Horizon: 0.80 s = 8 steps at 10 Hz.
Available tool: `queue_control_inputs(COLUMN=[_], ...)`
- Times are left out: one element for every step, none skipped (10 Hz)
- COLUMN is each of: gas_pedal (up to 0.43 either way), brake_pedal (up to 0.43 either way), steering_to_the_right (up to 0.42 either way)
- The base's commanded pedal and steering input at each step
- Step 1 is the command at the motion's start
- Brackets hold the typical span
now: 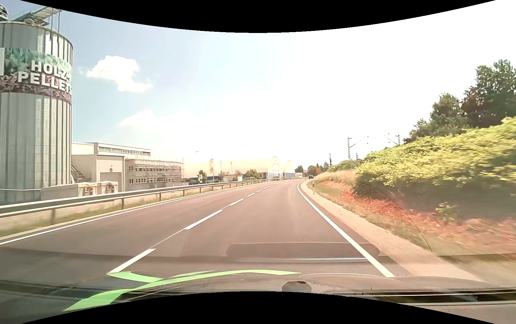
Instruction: Follow the waypoints while adhering to traffic rules and regulations
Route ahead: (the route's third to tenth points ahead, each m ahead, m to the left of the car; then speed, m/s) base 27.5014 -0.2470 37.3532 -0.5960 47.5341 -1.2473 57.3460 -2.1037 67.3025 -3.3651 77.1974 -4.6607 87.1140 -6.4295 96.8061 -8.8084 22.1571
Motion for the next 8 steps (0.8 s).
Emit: queue_control_inputs(gas_pedal=[0.169,0.177,0.177,0.177,0.189,0.197,0.197,0.209], brake_pedal=[0.000,0.000,0.000,0.000,0.000,0.000,0.000,0.000], steering_to_the_right=[0.010,0.009,0.009,0.010,0.009,0.010,0.010,0.010])
